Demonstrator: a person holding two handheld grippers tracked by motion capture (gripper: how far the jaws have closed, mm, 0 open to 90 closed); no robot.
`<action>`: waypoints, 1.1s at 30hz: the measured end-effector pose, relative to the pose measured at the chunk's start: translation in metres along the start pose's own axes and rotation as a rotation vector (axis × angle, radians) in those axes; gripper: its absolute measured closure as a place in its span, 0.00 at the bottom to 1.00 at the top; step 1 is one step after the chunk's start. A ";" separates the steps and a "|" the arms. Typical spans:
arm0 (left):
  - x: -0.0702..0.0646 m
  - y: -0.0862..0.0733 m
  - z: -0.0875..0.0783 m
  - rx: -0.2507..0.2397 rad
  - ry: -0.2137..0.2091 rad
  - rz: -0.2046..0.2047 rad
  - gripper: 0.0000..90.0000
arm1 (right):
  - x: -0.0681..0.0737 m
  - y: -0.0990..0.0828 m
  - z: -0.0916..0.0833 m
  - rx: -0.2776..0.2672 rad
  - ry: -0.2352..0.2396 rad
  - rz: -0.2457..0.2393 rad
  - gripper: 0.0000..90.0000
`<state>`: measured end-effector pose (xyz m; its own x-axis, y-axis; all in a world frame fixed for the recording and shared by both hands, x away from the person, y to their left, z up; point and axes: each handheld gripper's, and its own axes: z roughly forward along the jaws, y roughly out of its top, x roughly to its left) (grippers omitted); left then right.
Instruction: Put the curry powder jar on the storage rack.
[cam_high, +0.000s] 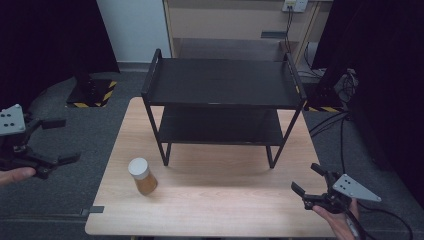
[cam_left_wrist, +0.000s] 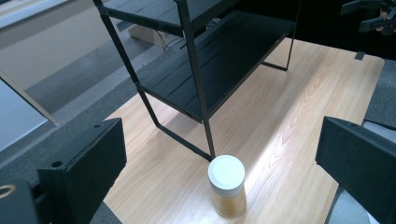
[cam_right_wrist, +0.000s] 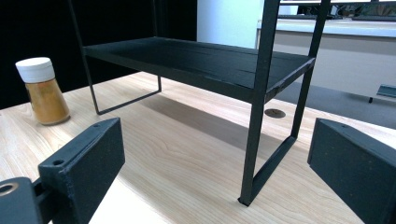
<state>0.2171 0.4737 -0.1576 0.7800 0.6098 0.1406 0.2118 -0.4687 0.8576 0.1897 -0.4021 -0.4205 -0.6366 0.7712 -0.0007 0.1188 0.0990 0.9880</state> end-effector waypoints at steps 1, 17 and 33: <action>0.001 0.000 0.001 0.001 -0.005 -0.002 0.01 | 0.000 0.000 0.000 -0.001 0.000 0.000 0.04; 0.012 -0.001 0.052 0.124 -0.052 0.022 0.01 | 0.000 0.000 0.000 -0.008 0.005 -0.002 0.04; 0.027 -0.029 0.127 0.213 -0.152 0.037 0.03 | 0.001 0.000 -0.001 -0.015 0.005 -0.003 0.04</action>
<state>0.3069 0.4227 -0.2417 0.8655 0.4944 0.0808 0.2879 -0.6227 0.7275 0.1884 -0.4021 -0.4200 -0.6408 0.7677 -0.0033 0.1053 0.0922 0.9902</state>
